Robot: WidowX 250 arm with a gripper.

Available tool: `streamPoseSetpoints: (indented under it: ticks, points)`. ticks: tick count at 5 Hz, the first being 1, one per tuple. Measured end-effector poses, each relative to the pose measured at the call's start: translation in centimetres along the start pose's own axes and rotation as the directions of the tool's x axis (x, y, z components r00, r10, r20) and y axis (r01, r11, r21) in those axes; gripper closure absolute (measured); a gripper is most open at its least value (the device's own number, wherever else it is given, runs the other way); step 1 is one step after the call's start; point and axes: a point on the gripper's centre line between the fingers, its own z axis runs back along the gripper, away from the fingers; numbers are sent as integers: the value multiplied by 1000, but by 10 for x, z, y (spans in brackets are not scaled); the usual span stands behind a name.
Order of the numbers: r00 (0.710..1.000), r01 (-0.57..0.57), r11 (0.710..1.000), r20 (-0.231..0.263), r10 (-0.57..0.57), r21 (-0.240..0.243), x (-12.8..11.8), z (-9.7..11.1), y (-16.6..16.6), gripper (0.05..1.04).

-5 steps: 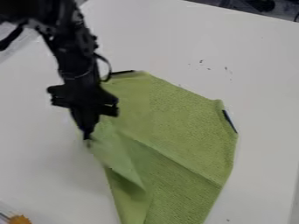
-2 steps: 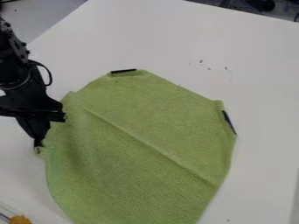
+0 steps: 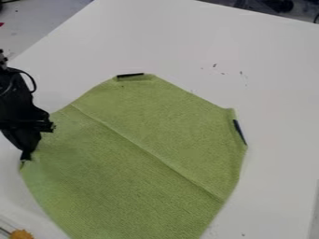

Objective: Unfold the cloth from top right to bottom left

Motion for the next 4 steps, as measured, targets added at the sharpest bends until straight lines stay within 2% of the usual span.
streamPoseSetpoints:
  ticks: [1,2,3,4]
  points:
    - [1000,-5,1000,-21,5,14,-5,2,6,584]
    - [1000,-10,999,-15,11,44,-5,10,9,277]
    - [1000,13,998,-17,-12,60,-5,17,6,77]
    - [997,82,994,-16,-81,74,1,24,-7,77]
